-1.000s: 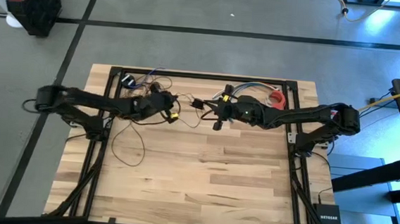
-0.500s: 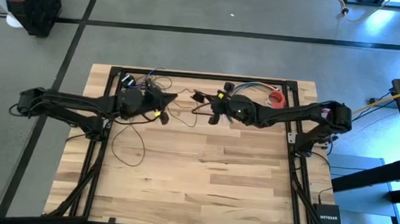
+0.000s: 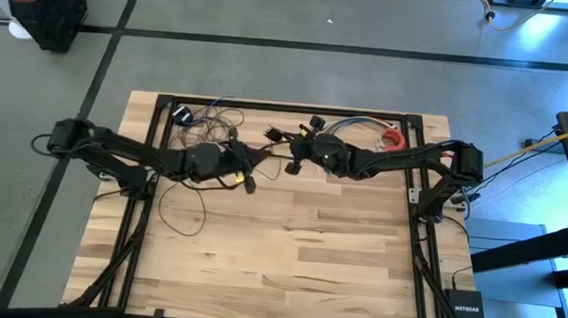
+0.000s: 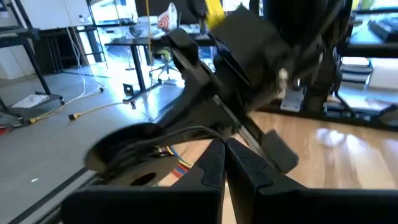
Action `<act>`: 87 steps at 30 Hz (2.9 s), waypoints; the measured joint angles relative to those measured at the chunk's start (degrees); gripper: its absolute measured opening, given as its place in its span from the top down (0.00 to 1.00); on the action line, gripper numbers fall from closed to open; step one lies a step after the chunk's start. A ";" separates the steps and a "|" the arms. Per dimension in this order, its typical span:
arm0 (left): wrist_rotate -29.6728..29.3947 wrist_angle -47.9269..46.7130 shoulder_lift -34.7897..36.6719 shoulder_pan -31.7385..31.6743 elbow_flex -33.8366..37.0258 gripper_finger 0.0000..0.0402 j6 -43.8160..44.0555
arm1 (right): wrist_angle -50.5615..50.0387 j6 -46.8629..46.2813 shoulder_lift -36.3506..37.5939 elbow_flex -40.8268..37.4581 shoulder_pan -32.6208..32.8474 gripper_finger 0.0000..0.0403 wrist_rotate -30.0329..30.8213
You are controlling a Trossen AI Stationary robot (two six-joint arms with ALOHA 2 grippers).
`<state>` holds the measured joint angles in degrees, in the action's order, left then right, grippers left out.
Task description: Coiling cords
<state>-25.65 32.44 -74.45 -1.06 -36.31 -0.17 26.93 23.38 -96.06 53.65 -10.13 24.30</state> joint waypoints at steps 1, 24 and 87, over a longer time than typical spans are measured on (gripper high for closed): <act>0.00 0.65 -1.44 0.10 -0.31 1.00 -0.02 | -0.07 -0.61 -0.08 0.00 0.00 0.98 -0.65; -2.33 -3.50 -16.68 -1.90 -6.59 0.99 -1.42 | -0.83 -10.73 7.10 -0.09 1.54 0.98 -14.79; -1.74 -20.40 8.67 -3.15 -6.30 0.99 -0.21 | -15.77 -1.16 0.73 6.84 2.44 0.98 6.12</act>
<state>-27.39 12.04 -65.78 -4.21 -42.61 -0.38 11.16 22.22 -95.33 60.49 -7.69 30.42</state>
